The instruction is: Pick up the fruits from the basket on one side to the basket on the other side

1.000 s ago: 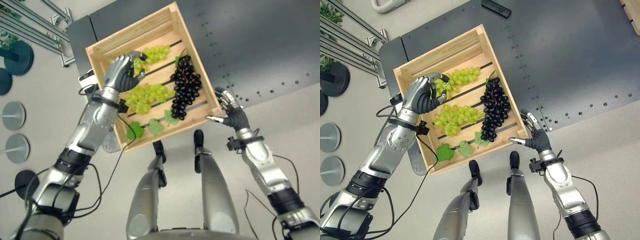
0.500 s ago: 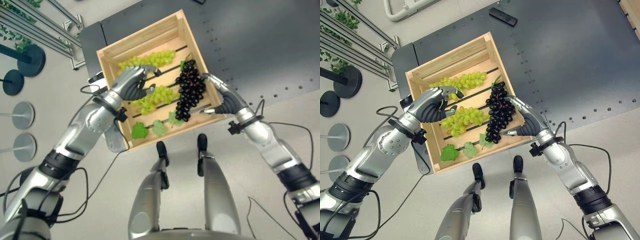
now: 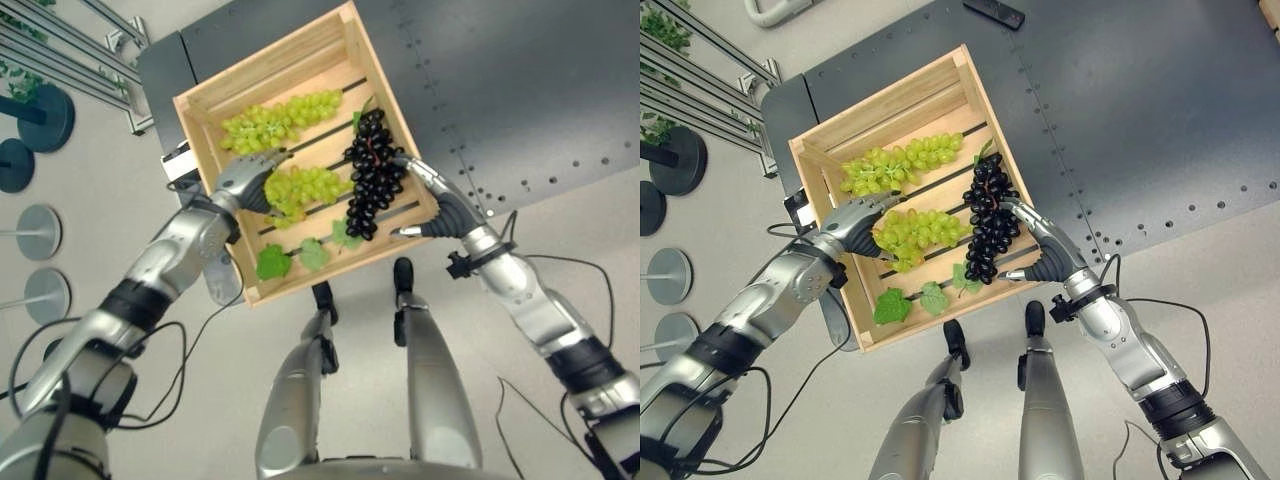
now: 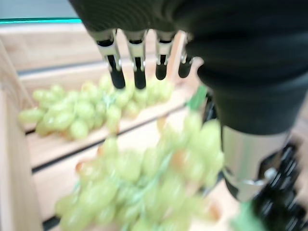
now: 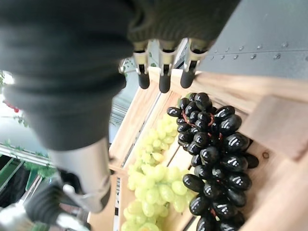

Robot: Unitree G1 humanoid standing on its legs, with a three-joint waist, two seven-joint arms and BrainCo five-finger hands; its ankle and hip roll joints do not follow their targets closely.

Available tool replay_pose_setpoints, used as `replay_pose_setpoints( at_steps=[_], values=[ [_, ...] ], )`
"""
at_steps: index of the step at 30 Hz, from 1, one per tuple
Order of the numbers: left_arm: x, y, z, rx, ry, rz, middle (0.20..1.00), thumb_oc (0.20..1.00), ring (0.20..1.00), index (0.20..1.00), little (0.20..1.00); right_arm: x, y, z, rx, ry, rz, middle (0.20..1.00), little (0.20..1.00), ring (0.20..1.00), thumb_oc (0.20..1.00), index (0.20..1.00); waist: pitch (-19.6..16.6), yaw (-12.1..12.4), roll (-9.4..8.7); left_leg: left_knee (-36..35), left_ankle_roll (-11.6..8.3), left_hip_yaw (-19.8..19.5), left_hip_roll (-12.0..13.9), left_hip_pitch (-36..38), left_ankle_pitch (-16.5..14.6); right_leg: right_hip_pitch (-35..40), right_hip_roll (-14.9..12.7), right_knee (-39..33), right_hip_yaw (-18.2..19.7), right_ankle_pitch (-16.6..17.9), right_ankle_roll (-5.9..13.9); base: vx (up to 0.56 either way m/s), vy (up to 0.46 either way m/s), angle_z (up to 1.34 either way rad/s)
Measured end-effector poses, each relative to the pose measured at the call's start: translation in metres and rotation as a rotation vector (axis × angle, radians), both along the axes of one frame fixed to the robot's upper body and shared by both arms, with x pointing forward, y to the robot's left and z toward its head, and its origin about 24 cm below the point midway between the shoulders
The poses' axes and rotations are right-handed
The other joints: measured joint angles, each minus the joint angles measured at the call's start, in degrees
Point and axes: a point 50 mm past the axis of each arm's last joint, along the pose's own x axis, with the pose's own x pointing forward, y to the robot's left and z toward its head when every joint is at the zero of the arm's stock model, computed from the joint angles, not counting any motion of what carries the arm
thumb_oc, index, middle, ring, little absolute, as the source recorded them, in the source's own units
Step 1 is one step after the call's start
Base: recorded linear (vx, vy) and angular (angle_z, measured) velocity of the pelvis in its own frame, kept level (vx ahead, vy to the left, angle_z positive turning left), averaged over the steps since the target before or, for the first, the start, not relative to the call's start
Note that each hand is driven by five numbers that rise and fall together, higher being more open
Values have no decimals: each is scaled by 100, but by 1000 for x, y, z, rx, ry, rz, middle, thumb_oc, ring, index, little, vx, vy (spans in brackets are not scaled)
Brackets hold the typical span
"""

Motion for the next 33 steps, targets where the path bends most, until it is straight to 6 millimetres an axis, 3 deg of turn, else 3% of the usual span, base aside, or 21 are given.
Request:
replay_pose_setpoints(
  at_steps=[7,24,25,26,27,33],
  values=[
    [21,1,-18,112,41,118,1000,1000,1000,1000,1000,-3,7,11,45,-65,39,1000,1000,1000,1000,1000,0,-157,-1,-17,-5,93,3,-196,-3,-264,44,60,49,42,-53,4,-14,-6],
    [32,1,-4,125,-37,190,1000,1000,1000,1000,1000,-12,13,22,116,-138,82,1000,1000,1000,1000,1000,0,-233,-1,59,-2,244,-26,-554,-4,-754,50,191,258,14,-11,5,-6,-3],
    [32,1,-4,142,-42,192,674,674,674,674,674,-13,13,22,121,-137,84,1000,1000,1000,1000,1000,0,-240,-1,64,-2,244,-27,-561,-4,-761,51,194,260,15,-12,0,0,0],
    [32,1,-4,149,-45,192,539,539,539,539,539,-13,12,21,121,-137,84,1000,1000,1000,1000,1000,0,-243,-1,65,-2,244,-27,-561,-4,-761,50,194,262,15,-13,0,0,0],
    [32,1,-4,156,-51,193,200,200,200,200,200,-13,12,21,123,-136,84,1000,1000,1000,1000,1000,0,-248,-1,72,-1,245,-27,-565,-5,-761,51,196,265,15,-12,0,0,0],
    [35,3,3,138,-90,218,200,200,200,200,200,-14,14,23,129,-144,94,1000,1000,1000,1000,1000,0,-304,-1,99,-1,258,-28,-629,-6,-826,58,202,289,29,-15,0,-2,-1]
  ],
)
